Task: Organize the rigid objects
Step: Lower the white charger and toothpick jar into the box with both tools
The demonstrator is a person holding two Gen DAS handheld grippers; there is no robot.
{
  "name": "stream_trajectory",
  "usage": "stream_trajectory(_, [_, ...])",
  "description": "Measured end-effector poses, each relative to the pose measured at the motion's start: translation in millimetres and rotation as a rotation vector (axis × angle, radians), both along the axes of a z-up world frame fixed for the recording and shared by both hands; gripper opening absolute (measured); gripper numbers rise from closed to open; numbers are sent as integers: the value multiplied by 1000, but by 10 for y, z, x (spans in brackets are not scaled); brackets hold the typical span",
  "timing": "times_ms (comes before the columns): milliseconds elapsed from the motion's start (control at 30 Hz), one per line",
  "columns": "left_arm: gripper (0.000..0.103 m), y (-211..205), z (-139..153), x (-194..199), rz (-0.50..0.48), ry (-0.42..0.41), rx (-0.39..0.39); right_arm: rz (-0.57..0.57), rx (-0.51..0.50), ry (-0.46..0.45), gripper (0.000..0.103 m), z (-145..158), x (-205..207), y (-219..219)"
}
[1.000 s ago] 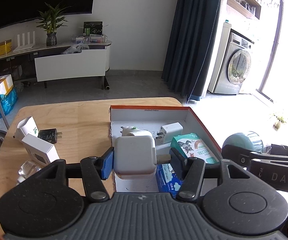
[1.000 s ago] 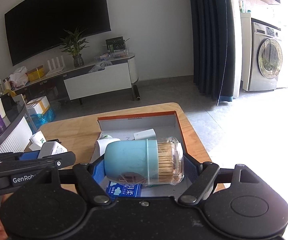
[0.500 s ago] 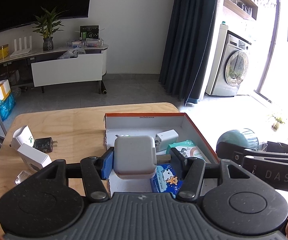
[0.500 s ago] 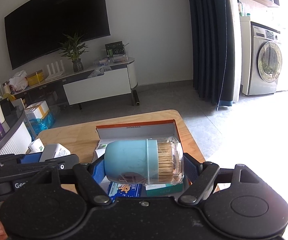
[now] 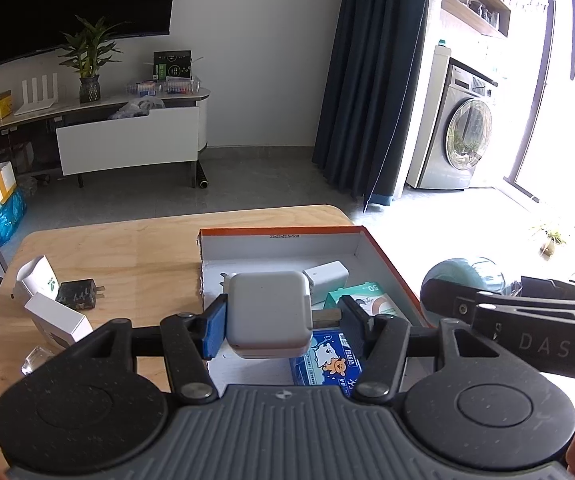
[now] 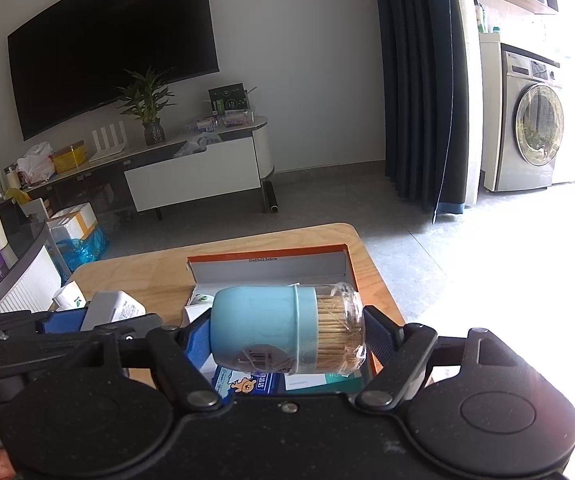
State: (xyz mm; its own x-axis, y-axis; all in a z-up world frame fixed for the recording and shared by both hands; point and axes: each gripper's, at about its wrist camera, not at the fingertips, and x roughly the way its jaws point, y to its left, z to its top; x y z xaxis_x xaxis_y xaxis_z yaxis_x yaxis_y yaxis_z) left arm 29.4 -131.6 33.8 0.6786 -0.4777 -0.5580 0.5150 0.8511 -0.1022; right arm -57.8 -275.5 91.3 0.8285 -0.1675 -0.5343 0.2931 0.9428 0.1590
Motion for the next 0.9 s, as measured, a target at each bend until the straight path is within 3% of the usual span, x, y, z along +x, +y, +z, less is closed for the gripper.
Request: stream_trajectory(900, [59, -99, -53, 98, -6, 14, 15, -10, -1, -6, 91, -17, 51, -18])
